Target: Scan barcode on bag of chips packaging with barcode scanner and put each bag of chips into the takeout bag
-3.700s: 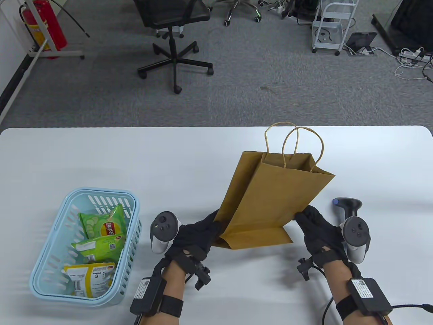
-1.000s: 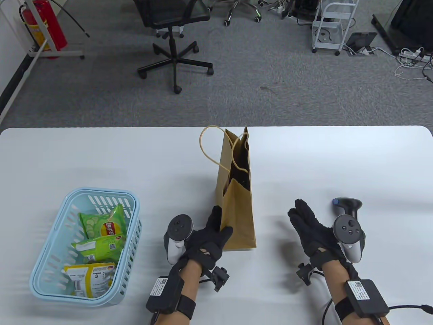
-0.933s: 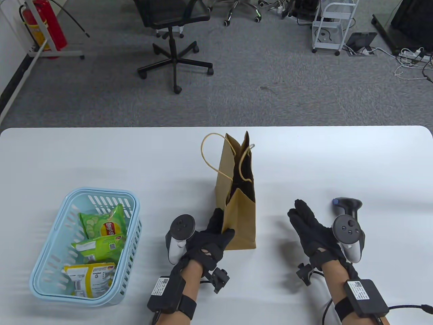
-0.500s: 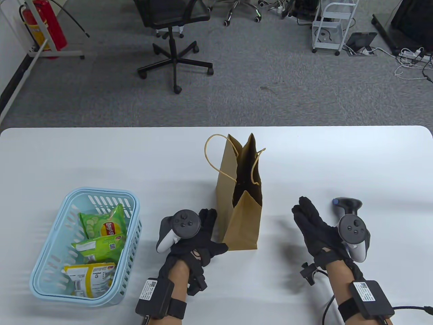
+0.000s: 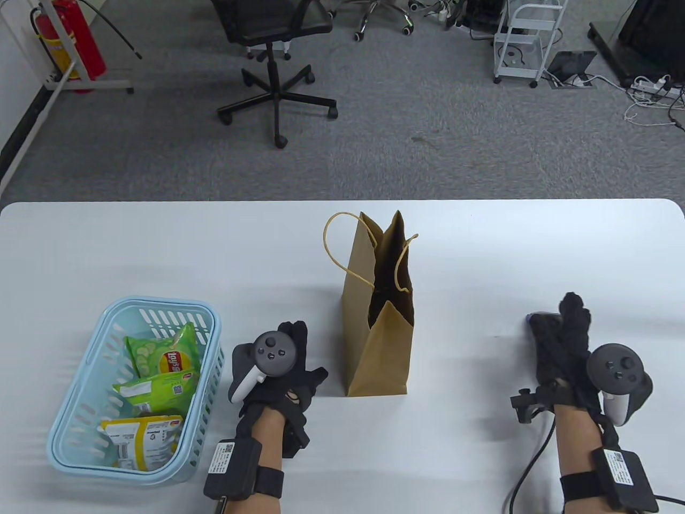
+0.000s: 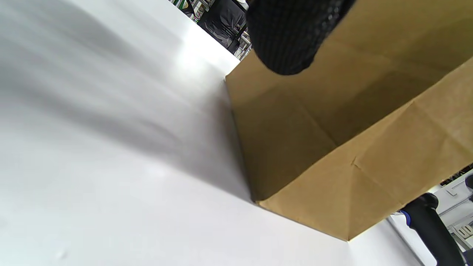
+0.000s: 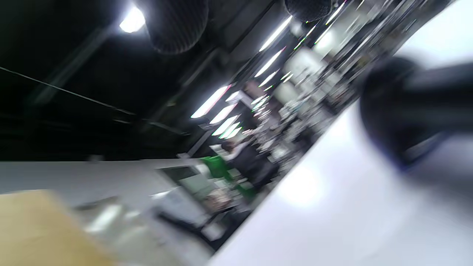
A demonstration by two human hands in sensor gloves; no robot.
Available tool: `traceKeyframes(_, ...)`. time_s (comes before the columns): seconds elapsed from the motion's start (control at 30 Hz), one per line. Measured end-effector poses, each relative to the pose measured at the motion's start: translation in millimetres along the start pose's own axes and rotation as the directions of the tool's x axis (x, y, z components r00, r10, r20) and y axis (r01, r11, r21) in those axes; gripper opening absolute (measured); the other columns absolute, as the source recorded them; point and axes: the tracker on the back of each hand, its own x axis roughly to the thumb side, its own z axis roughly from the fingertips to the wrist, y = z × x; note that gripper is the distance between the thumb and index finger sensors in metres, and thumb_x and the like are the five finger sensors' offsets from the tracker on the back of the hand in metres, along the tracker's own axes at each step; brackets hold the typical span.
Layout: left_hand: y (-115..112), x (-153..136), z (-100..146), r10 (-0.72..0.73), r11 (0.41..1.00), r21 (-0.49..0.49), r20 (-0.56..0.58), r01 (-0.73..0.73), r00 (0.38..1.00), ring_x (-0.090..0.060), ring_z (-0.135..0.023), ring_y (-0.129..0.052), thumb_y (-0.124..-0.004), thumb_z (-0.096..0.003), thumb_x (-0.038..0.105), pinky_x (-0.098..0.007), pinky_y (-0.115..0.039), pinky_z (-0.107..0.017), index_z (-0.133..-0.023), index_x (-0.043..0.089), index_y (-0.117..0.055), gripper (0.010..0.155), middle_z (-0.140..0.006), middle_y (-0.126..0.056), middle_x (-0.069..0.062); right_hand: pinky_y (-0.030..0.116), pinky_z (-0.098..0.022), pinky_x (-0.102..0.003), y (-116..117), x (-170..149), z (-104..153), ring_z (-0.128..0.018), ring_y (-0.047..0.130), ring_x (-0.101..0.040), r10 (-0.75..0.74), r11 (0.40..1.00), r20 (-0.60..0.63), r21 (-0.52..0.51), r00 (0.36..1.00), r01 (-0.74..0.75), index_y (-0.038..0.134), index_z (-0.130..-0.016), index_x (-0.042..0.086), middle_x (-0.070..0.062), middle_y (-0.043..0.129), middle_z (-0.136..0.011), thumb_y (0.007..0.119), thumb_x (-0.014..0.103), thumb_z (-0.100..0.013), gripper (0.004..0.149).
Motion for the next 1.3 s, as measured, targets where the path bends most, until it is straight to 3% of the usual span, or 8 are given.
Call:
traceKeyframes(0.07, -0.8, 1.3, -0.4, -0.008, 1.0, -0.004, 0.013, 0.008, 1.0, -0.068, -0.093, -0.004, -0.078, -0.0542, 0.028, -0.08, -0.023, -0.06, -0.11, 0.004, -0.008, 0.093, -0.107, 0.002, -0.032, 0.025, -0.055, -0.087, -0.4, -20.4, -6.6, -0.091, 0.018, -0.082, 0.082, 0.996, -0.137, 0.051, 0.987, -0.076, 0.019, -0.111, -0.018, -0.053, 0.03, -0.108, 0.072, 0.041, -0.059, 0.095)
traceKeyframes(0.17, -1.0, 3.1, -1.2, -0.015, 1.0, -0.004, 0.027, 0.015, 1.0, -0.068, -0.093, -0.003, -0.078, -0.0547, 0.029, -0.08, -0.022, -0.06, -0.11, 0.009, -0.008, 0.092, -0.108, 0.003, -0.029, 0.021, -0.054, -0.088, 5.0, -38.4, -11.6, -0.089, 0.01, -0.083, 0.101, 0.988, -0.271, 0.136, 0.957, -0.065, 0.017, -0.111, -0.02, -0.054, 0.024, -0.108, 0.074, 0.045, -0.059, 0.101)
traceKeyframes(0.3, -1.3, 2.3, -2.3, -0.013, 1.0, -0.01, 0.023, 0.014, 1.0, -0.067, -0.093, -0.002, -0.077, -0.055, 0.03, -0.08, -0.021, -0.06, -0.11, 0.01, -0.007, 0.091, -0.108, 0.003, -0.029, 0.018, -0.053, -0.089, 17.3, -53.2, -17.3, -0.088, 0.004, -0.082, 0.196, 0.956, -0.352, 0.275, 0.915, -0.099, 0.013, -0.111, -0.02, -0.055, 0.016, -0.109, 0.075, 0.049, -0.058, 0.107)
traceKeyframes(0.37, -1.5, 0.6, -3.0, -0.012, 1.0, -0.011, 0.018, 0.012, 1.0, -0.067, -0.093, -0.002, -0.077, -0.055, 0.03, -0.08, -0.021, -0.06, -0.111, 0.01, -0.007, 0.091, -0.108, 0.003, -0.029, 0.017, -0.053, -0.089, 22.7, -57.0, -17.8, -0.088, 0.002, -0.082, 0.209, 0.95, -0.384, 0.298, 0.899, -0.093, 0.013, -0.111, -0.02, -0.055, 0.014, -0.109, 0.075, 0.049, -0.058, 0.107)
traceKeyframes(0.57, -2.3, 3.4, -3.7, -0.041, 0.999, -0.014, 0.028, 0.041, 0.999, -0.066, -0.093, 0.001, -0.075, -0.0555, 0.028, -0.08, -0.02, -0.06, -0.113, 0.016, -0.014, 0.085, -0.11, 0.0, -0.026, 0.019, -0.054, -0.089, 35.8, -62.8, -19.7, -0.09, 0.006, -0.082, 0.264, 0.93, -0.41, 0.35, 0.873, -0.117, 0.028, -0.112, -0.021, -0.054, 0.021, -0.11, 0.077, 0.045, -0.059, 0.098)
traceKeyframes(0.8, -4.4, 3.0, -4.6, -0.048, 0.998, -0.027, 0.027, 0.048, 0.998, -0.066, -0.093, 0.001, -0.075, -0.0556, 0.03, -0.08, -0.02, -0.06, -0.113, 0.015, -0.014, 0.085, -0.11, 0.0, -0.027, 0.024, -0.056, -0.089, 38.7, -62.2, -21.4, -0.092, 0.014, -0.082, 0.268, 0.929, -0.416, 0.352, 0.869, -0.118, 0.054, -0.109, -0.014, -0.053, 0.033, -0.111, 0.082, 0.034, -0.059, 0.074)
traceKeyframes(1.03, -4.2, -0.4, -4.6, -0.041, 0.999, -0.028, 0.016, 0.041, 0.999, -0.066, -0.093, 0.001, -0.073, -0.056, 0.031, -0.08, -0.02, -0.06, -0.113, 0.013, -0.014, 0.085, -0.11, -0.002, -0.027, 0.031, -0.059, -0.086, 41.1, -55.9, -20.1, -0.095, 0.024, -0.077, 0.279, 0.929, -0.369, 0.336, 0.886, -0.152, 0.059, -0.107, -0.011, -0.051, 0.044, -0.11, 0.084, 0.031, -0.058, 0.07)
traceKeyframes(1.3, -4.3, 0.0, -4.7, -0.047, 0.998, -0.034, 0.016, 0.047, 0.999, -0.065, -0.093, 0.001, -0.072, -0.0562, 0.031, -0.079, -0.019, -0.06, -0.113, 0.011, -0.014, 0.084, -0.111, -0.002, -0.028, 0.042, -0.062, -0.081, 35.5, -21.1, -17.2, -0.096, 0.041, -0.076, 0.208, 0.955, -0.266, 0.262, 0.941, -0.137, 0.055, -0.108, -0.009, -0.048, 0.056, -0.107, 0.085, 0.027, -0.056, 0.069)
